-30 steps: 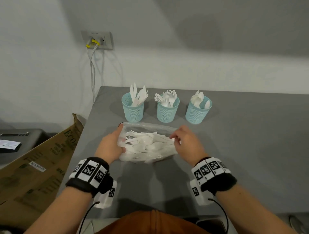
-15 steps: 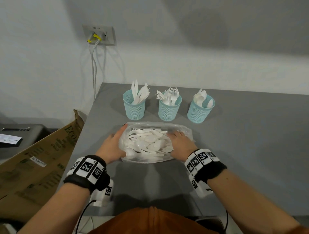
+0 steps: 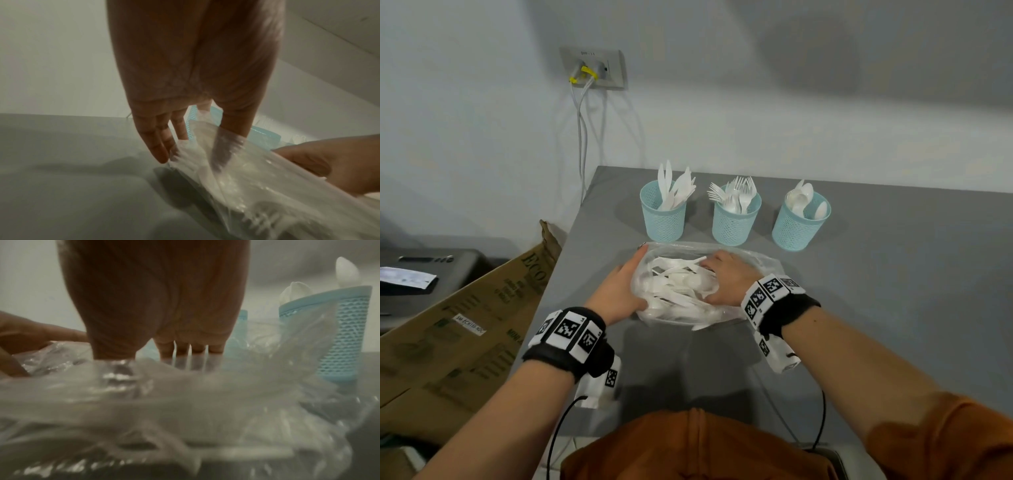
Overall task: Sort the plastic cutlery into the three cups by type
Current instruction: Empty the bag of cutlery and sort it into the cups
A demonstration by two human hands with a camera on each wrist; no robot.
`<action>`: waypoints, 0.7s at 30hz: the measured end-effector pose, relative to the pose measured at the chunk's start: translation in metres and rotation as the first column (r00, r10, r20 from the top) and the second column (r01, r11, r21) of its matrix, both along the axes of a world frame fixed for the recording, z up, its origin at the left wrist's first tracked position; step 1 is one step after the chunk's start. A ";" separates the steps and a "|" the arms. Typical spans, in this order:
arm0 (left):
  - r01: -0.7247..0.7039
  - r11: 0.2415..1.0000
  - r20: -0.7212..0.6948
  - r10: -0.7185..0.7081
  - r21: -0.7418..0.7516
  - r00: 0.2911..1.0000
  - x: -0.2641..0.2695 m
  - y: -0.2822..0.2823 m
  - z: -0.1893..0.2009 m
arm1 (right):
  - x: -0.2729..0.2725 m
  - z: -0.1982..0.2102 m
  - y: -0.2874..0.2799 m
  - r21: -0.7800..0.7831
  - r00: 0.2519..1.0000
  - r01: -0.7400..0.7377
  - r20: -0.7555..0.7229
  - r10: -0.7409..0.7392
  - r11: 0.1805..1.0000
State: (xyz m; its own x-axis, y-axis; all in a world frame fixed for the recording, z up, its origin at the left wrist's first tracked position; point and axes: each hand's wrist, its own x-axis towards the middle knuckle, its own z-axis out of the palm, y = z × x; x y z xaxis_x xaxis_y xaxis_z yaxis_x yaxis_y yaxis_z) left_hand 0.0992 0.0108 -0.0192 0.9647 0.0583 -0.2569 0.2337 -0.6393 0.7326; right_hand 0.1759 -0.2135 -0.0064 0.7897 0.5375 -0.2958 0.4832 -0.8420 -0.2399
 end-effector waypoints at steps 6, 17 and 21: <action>0.005 1.000 -0.008 -0.006 -0.018 1.000 0.008 0.002 0.000 | 0.004 0.006 0.009 -0.196 0.996 -0.091 -0.001 0.093 0.976; 0.003 0.998 -0.039 0.000 0.068 0.999 0.018 0.013 -0.001 | 0.013 0.006 -0.010 0.094 0.997 0.066 -0.048 -0.062 0.993; 0.025 0.990 -0.075 -0.015 0.139 0.997 0.020 0.013 0.002 | 0.012 0.001 -0.024 0.092 0.991 0.131 0.000 -0.131 0.987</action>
